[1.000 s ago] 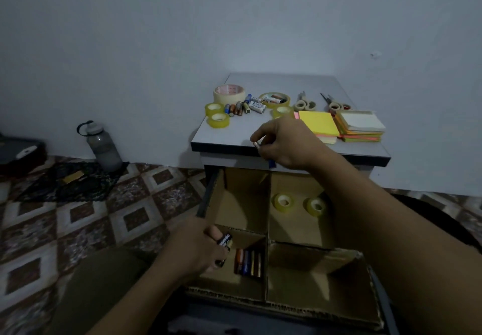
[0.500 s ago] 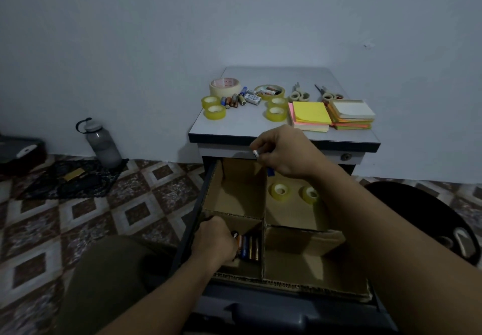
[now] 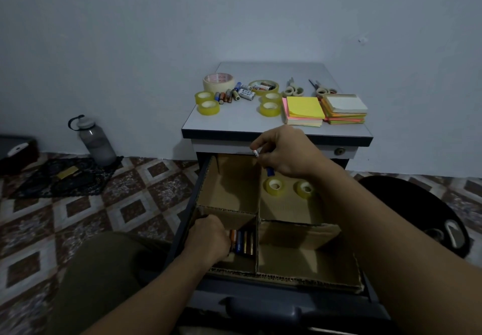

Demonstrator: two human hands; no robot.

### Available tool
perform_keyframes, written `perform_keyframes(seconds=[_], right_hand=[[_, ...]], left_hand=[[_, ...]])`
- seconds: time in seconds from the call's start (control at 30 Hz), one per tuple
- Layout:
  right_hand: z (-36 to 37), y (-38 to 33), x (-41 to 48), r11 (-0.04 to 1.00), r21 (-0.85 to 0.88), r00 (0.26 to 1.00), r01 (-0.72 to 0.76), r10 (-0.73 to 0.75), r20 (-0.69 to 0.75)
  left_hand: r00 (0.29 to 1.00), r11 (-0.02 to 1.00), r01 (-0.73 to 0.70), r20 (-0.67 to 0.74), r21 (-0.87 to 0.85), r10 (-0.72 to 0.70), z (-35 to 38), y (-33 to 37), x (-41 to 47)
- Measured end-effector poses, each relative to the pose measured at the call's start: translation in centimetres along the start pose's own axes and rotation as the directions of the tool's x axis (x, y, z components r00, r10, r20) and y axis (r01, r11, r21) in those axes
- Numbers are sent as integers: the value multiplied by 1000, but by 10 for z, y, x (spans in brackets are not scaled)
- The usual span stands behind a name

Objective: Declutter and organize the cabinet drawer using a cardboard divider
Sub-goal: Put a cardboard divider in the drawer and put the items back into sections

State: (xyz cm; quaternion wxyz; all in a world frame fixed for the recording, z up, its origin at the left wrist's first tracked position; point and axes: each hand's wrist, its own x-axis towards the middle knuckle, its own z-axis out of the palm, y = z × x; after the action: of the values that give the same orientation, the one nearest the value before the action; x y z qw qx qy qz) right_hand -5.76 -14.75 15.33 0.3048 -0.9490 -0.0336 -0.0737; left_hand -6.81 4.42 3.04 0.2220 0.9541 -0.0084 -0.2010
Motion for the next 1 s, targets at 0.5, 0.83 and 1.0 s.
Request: perform_keyframes(seconds=[0.5,0.83,1.0], right_hand=[[3,1,2,997,73,1000,-27,26,18],[20,8,-6,967,241,995,-87,70,78],[35,10,-14,945,293,989,-142,121,89]], left_hand=[[968,949,-251,69,190,242,-12,-5,-2],[959,940,-283,49,190,279,-24,-16,4],[912,908,-385,-80,165,402,-41,-18,0]])
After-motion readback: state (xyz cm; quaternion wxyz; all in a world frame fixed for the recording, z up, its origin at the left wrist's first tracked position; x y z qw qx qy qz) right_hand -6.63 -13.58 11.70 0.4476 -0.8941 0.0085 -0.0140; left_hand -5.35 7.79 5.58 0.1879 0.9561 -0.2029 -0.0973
